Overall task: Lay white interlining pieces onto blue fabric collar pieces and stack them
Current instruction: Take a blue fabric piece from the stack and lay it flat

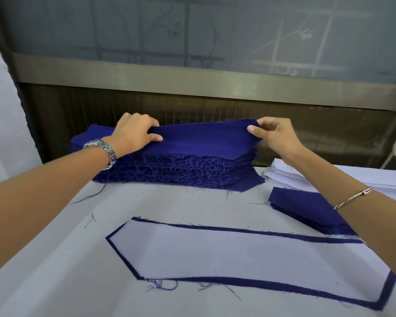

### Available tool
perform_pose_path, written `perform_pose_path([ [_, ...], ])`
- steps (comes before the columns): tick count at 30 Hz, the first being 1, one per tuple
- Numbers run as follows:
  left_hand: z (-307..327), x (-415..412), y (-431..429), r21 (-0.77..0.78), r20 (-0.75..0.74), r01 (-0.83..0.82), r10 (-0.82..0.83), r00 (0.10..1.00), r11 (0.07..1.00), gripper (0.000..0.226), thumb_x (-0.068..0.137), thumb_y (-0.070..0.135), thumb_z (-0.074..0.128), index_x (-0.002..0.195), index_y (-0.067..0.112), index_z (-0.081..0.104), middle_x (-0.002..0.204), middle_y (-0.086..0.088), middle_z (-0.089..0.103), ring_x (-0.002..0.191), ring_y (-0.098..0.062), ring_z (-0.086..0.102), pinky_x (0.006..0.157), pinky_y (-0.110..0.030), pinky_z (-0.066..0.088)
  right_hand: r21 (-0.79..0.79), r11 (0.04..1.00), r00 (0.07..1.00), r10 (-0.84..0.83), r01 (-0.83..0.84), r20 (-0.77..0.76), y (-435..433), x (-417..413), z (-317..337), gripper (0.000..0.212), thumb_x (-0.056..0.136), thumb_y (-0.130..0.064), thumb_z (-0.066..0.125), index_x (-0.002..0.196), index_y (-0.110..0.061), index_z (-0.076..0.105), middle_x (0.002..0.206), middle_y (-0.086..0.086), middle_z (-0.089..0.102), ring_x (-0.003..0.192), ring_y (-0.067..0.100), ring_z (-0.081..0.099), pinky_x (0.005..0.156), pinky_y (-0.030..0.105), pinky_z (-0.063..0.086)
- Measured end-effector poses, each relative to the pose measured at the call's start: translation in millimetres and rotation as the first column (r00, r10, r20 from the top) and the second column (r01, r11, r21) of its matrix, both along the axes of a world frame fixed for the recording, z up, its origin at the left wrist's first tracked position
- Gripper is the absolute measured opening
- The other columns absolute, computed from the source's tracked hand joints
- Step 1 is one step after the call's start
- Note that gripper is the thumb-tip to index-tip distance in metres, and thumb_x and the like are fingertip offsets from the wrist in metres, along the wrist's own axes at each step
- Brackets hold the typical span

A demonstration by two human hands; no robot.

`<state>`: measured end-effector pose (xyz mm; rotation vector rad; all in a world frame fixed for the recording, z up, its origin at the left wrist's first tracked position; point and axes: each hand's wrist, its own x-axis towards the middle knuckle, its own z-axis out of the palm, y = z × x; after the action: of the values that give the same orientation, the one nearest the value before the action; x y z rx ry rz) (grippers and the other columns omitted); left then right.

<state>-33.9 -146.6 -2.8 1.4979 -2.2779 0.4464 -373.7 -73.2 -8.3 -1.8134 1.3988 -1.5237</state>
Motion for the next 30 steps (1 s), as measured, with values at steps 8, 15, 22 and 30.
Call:
perform_pose_path([
  [8, 9.5, 57.7, 7.0, -0.106, 0.143, -0.085, 0.100, 0.985, 0.991, 0.036, 0.099, 0.034, 0.055, 0.130, 0.016, 0.060, 0.121, -0.011, 0.066, 0.116, -0.033, 0.057, 0.097, -0.045, 0.040, -0.005, 1.000, 0.999, -0.031, 0.031, -0.008, 9.1, -0.5, 11.9, 0.011, 0.091, -0.010, 0.072, 0.084, -0.018, 0.071, 0.086, -0.003, 0.073, 0.078, 0.007, 0.069, 0.069, 0.017, 0.054],
  [15, 22.3, 88.9, 17.3, -0.090, -0.007, -0.074, 0.074, 0.997, 0.993, 0.034, 0.098, 0.031, 0.056, 0.122, 0.008, 0.064, 0.109, -0.018, 0.063, 0.103, -0.038, 0.058, 0.085, -0.051, 0.044, 0.005, 0.998, 0.998, -0.063, 0.063, -0.001, 27.3, -9.0, 23.5, 0.012, 0.091, -0.014, 0.072, 0.081, -0.018, 0.067, 0.088, -0.001, 0.072, 0.082, 0.010, 0.069, 0.066, 0.016, 0.054],
  [22, 45.0, 86.5, 50.0, 0.131, -0.298, 0.130, -0.086, 0.951, 0.983, 0.044, 0.085, 0.052, 0.054, 0.110, 0.017, 0.068, 0.103, -0.004, 0.068, 0.096, -0.024, 0.062, 0.086, -0.046, 0.051, 0.049, 0.993, 0.995, -0.102, 0.103, -0.021, 57.3, -40.7, 39.5, 0.015, 0.086, -0.024, 0.075, 0.078, -0.016, 0.066, 0.076, -0.005, 0.074, 0.067, 0.004, 0.068, 0.057, 0.014, 0.053],
  [30, 47.4, 63.4, 78.5, 0.309, -0.458, 0.352, -0.186, 0.869, 0.884, 0.017, 0.076, 0.049, 0.064, 0.086, 0.039, 0.073, 0.083, 0.017, 0.074, 0.079, -0.005, 0.070, 0.065, -0.017, 0.048, 0.193, 0.979, 0.997, -0.046, 0.059, -0.069, 100.4, -102.9, 32.7, 0.019, 0.070, -0.032, 0.078, 0.074, -0.016, 0.068, 0.062, 0.003, 0.070, 0.046, 0.007, 0.059, 0.047, 0.014, 0.051],
])
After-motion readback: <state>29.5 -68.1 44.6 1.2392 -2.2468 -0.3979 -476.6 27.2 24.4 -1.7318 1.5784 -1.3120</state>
